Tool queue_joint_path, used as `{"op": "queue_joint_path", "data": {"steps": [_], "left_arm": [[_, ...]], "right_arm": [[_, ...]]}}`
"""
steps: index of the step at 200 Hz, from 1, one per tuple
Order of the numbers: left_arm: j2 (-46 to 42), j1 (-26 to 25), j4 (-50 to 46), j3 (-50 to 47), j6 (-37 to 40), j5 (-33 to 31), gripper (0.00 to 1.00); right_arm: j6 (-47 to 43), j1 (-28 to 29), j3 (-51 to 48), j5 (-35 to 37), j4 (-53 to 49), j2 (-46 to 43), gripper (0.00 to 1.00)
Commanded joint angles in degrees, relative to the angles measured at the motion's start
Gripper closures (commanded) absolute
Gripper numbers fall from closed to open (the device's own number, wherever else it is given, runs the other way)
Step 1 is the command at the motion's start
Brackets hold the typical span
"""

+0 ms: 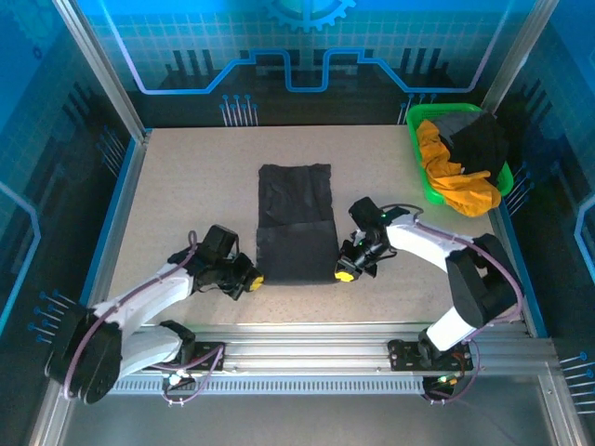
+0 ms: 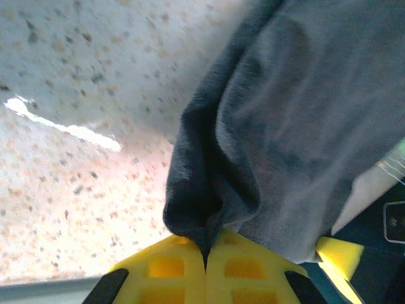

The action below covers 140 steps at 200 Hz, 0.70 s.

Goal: Fold and stack the t-shirts

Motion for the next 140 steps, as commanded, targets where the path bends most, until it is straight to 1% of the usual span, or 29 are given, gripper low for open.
{"op": "queue_joint_path", "data": {"steps": [1,15,35,47,68,85,108,122,140], "left_arm": [[-4.9,-0.6,-5.5,2.7,-0.1,-0.6,1.0],[-6.5,-0.7,-7.3,6.4,0.4,-2.1,1.0],[-6.7,-0.6,-10.5,13.1,1.3,-5.9,1.0],[-5.5,-0.3,-12.2,17.6,1.3,-8.6,1.0],[-0.6,1.8,-9.8,24.3,1.9,-10.1,1.0],[5.4,4.8,-5.8,29.2,2.5,-9.9,1.0],[16.8,9.4,0.9,37.0,3.4,-7.6,1.0],[25.1,11.9,1.9,43.2,5.3,-7.1,1.0],[35.9,14.9,5.7,50.9,5.3,-5.0,1.0]], "right_arm": [[0.9,0.8,2.0,0.3,-3.7,-5.4,1.0],[1.0,0.8,5.2,1.6,-6.7,-7.4,1.0],[1.9,0.1,10.8,4.3,-10.0,-8.7,1.0],[3.0,-0.8,14.3,5.4,-10.7,-8.4,1.0],[4.5,-3.0,21.7,6.8,-9.8,-5.4,1.0],[4.5,-4.7,29.5,7.7,-9.1,0.1,1.0],[4.2,-7.2,40.4,9.1,-8.0,9.7,1.0],[4.6,-9.0,47.5,8.2,-6.9,17.4,1.0],[4.9,-10.9,59.6,7.2,-7.6,28.7,1.0]]}}
